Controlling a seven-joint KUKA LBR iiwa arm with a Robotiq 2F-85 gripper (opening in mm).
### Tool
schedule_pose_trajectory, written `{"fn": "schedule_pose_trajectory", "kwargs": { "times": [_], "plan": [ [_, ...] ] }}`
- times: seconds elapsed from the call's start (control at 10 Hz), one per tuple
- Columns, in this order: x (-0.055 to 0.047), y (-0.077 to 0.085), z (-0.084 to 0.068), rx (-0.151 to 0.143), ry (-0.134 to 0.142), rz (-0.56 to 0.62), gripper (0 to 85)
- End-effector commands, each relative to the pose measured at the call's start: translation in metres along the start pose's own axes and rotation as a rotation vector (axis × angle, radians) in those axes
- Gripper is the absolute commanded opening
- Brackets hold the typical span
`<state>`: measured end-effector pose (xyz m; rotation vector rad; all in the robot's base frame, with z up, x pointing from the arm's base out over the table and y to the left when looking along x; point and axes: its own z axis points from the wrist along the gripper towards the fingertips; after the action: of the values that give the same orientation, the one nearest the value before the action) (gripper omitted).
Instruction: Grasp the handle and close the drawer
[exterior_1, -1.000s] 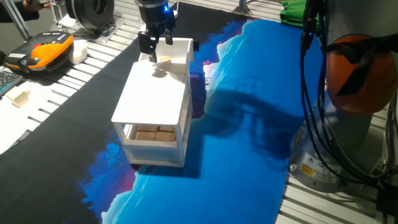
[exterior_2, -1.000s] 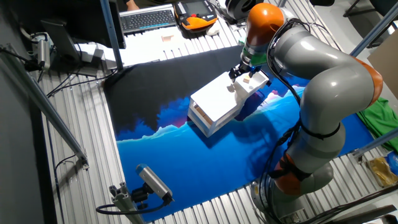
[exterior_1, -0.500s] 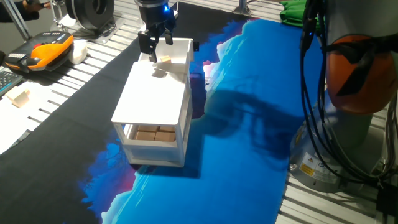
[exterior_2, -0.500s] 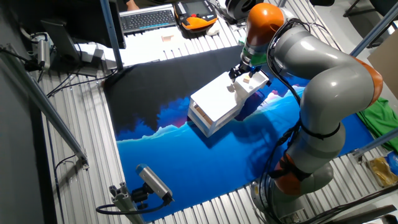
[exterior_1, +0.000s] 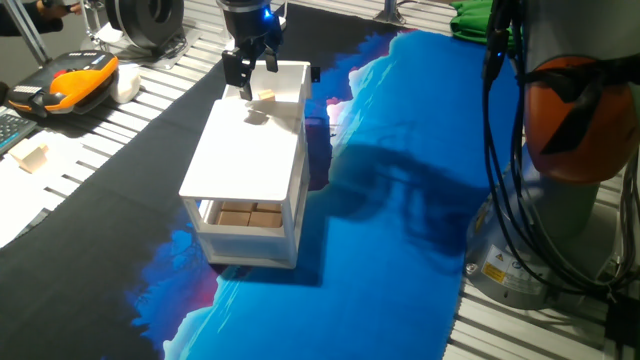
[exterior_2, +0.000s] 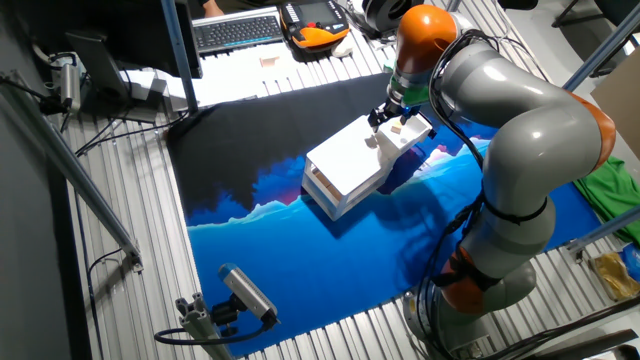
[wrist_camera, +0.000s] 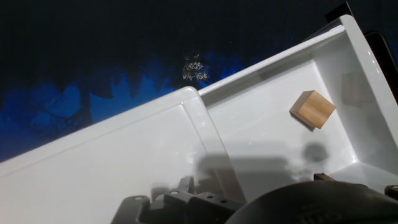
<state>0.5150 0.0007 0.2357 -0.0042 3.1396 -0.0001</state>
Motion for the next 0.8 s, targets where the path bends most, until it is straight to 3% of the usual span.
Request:
{"fn": "schedule_pose_trajectory", "kwargs": {
  "times": [0.0, 0.7],
  "plan": [
    [0.0001, 0.0, -0.0002, 0.018, 0.045, 0.157, 0.0],
    [-0.0006, 0.0003, -0.0043, 0.019, 0.047, 0.158, 0.0]
  ]
}}
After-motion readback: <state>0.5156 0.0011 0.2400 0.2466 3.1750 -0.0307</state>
